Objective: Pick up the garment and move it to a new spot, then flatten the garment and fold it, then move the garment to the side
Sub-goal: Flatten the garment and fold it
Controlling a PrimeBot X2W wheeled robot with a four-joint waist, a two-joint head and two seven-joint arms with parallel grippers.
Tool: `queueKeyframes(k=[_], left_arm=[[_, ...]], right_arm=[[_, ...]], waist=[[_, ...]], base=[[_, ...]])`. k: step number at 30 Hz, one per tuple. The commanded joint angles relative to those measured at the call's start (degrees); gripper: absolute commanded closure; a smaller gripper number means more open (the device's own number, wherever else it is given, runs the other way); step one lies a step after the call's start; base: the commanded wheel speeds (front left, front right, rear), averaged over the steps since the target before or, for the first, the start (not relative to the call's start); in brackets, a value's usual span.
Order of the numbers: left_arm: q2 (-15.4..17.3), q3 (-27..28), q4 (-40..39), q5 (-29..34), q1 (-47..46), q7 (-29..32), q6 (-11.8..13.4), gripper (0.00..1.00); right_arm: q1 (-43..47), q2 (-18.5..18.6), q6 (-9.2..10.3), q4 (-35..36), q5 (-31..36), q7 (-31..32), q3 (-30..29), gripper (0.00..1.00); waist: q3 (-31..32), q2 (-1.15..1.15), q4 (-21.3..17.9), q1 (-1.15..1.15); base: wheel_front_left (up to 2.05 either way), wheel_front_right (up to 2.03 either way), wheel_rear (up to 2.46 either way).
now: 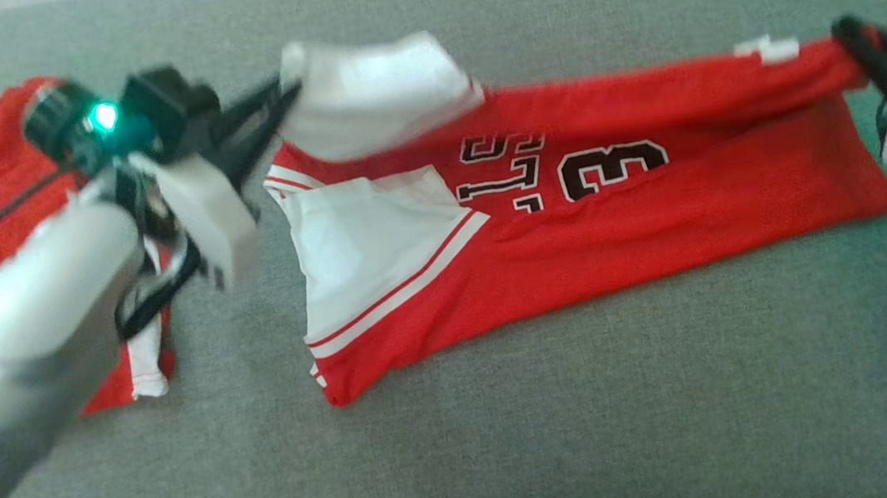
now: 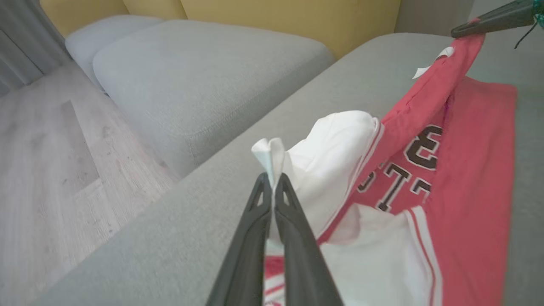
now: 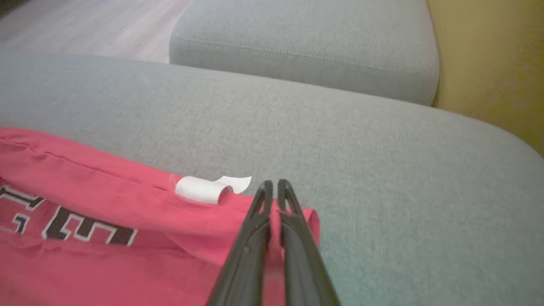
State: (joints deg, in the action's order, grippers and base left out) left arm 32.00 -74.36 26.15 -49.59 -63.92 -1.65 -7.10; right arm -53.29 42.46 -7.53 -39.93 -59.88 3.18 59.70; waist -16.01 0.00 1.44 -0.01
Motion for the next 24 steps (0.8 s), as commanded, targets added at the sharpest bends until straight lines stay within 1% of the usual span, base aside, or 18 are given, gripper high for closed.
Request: queueKeyframes(k=[1, 7, 11, 17, 24], left_arm=[[3.0, 1.9, -2.1, -0.7, -1.3, 0.8, -0.2, 1.0], [9.9, 1.4, -15.3, -3.1, 3.5, 9.8, -0.2, 1.0], [13.0, 1.3, -22.2, -4.1, 5.9, 14.2, -0.2, 1.0], [14.7, 1.1, -27.2, -4.1, 9.0, 17.9, -0.3, 1.0], [14.6, 1.1, -28.8, -3.4, 11.3, 19.8, -0.3, 1.0]], right_arm=[[1.5, 2.4, 0.04, 1.3, -0.9, 0.2, 0.4, 1.0], [3.6, 6.5, 0.04, 3.8, -3.2, 3.3, 4.7, 1.0], [4.0, 8.2, 0.04, 4.4, -4.3, 4.7, 6.8, 1.0], [3.9, 9.7, 0.04, 5.5, -6.1, 6.6, 9.2, 1.0], [3.1, 10.7, 0.04, 7.1, -8.2, 11.3, 11.1, 1.0]], waist=[[0.7, 0.0, 0.2, 0.01], [2.2, 0.0, 0.9, 0.01], [2.4, 0.0, 1.2, 0.01], [2.1, 0.0, 1.1, 0.01], [1.1, 0.0, 0.4, 0.01]], base=[[0.0, 0.0, 0.0], [0.0, 0.0, 0.0], [0.0, 0.0, 0.0], [0.0, 0.0, 0.0], [0.0, 0.0, 0.0]])
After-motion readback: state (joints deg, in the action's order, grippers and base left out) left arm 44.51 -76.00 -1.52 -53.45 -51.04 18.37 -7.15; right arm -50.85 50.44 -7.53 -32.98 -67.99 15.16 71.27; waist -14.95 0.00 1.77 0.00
